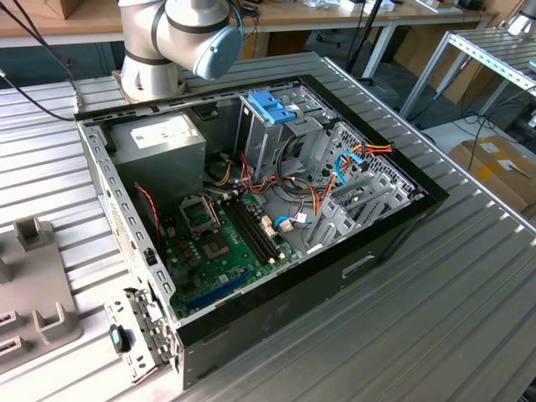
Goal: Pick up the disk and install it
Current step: 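Reach for the disk, then pick up the disk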
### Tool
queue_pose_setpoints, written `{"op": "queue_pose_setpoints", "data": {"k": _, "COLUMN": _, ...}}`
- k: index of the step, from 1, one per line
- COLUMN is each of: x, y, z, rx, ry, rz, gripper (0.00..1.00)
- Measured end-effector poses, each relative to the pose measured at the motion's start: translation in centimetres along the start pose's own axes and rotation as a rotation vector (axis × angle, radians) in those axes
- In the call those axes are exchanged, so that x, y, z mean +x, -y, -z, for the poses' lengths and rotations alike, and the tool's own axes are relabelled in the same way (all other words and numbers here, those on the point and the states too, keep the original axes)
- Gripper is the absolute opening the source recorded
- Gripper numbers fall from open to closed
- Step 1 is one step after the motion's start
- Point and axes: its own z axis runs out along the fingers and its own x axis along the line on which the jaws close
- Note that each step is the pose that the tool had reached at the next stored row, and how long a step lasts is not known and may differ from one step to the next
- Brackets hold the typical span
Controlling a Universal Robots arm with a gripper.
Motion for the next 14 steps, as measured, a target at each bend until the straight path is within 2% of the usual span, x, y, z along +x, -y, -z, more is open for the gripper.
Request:
{"op": "queue_pose_setpoints", "data": {"k": 3, "x": 0.02, "y": -0.03, "z": -0.19, "rx": 0.0056, "ry": 0.0002, "rz": 0.0, "gripper": 0.11}}
{"op": "queue_pose_setpoints", "data": {"k": 14, "x": 0.03, "y": -0.04, "z": -0.21, "rx": 0.0063, "ry": 0.0004, "rz": 0.0, "gripper": 0.11}}
